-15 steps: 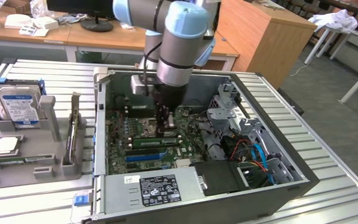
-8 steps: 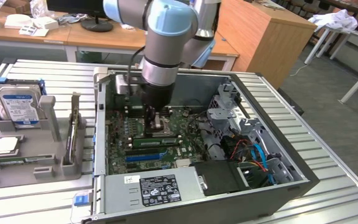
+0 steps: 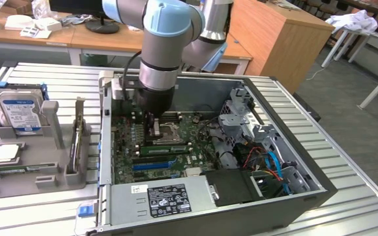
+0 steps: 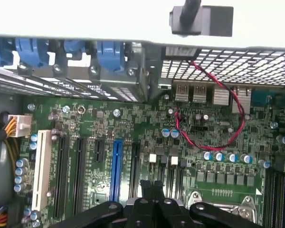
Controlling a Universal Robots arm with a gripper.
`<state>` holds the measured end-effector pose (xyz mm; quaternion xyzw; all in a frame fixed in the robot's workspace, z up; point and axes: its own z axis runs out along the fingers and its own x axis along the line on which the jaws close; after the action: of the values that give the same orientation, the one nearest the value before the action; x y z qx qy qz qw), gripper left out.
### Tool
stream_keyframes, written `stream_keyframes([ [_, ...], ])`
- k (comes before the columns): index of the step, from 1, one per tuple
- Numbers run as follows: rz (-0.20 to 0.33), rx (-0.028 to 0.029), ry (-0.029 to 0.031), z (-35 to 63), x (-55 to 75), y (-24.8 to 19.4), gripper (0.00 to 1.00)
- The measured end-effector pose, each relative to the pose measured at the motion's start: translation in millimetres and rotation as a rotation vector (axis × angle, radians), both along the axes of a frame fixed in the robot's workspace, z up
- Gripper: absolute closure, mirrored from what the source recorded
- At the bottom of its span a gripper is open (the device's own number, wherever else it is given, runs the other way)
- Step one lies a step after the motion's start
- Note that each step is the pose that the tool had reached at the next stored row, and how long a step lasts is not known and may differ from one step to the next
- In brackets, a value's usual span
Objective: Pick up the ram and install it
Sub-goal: 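Press down the ram until it locks into place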
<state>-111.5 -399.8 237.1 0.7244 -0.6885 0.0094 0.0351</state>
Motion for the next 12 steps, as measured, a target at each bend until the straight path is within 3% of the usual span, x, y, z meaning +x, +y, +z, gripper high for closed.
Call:
stream_keyframes([
  [12,0.0,-0.0007,0.0016,-8.7,-0.1,-0.1,0.89],
])
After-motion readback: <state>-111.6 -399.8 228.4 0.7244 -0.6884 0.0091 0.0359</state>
